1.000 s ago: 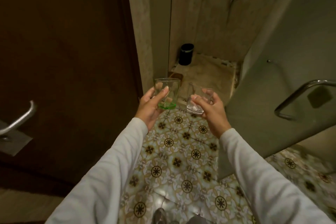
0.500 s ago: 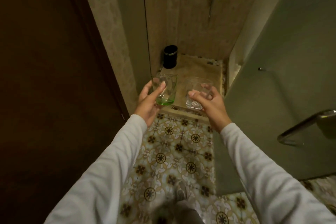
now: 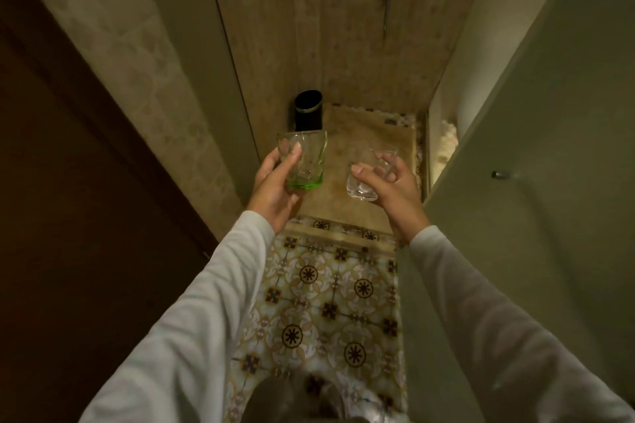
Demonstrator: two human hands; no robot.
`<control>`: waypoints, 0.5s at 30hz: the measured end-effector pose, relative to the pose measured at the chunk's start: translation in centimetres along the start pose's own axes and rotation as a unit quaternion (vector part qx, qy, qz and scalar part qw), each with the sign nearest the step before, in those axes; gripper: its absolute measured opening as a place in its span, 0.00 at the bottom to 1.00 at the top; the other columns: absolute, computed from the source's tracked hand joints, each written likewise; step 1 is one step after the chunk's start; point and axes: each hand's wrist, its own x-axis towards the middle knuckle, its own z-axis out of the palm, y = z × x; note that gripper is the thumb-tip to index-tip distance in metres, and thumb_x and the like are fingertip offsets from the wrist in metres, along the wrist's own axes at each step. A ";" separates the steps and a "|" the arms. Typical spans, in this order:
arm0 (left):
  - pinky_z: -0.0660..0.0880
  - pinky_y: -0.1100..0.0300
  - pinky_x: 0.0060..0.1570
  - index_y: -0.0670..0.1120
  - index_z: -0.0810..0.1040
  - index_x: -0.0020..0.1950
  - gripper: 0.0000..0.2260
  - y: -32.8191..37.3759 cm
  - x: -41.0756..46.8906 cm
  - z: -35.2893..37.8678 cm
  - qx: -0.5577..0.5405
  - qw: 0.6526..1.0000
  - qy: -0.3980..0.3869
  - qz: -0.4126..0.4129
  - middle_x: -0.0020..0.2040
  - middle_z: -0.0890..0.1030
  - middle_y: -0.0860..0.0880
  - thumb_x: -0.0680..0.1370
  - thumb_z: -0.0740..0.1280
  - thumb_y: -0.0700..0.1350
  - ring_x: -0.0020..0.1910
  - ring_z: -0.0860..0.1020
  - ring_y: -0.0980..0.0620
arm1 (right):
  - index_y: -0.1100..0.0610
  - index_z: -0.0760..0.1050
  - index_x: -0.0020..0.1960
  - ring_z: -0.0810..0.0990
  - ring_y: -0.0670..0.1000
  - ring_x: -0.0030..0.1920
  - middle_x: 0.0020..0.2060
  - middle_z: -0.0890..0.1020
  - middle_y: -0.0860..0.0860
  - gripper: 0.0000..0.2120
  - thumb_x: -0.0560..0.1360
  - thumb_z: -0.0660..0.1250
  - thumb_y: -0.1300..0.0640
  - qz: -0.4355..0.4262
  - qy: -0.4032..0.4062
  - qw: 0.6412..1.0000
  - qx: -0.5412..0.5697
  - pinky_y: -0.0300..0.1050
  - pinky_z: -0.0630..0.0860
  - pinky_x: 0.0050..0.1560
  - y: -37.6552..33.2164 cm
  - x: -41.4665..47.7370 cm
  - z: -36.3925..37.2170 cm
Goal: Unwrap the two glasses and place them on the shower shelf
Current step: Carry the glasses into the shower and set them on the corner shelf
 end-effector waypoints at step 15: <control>0.78 0.47 0.60 0.48 0.76 0.68 0.30 3.4 19.6 1.0 0.031 0.999 -0.036 -0.020 0.62 0.83 0.45 0.68 0.76 0.55 0.62 0.81 0.46 | 0.46 0.75 0.55 0.85 0.51 0.53 0.50 0.83 0.49 0.19 0.70 0.80 0.56 -0.010 0.026 1.000 -0.008 0.56 0.83 0.58 -2.1 17.5 3.2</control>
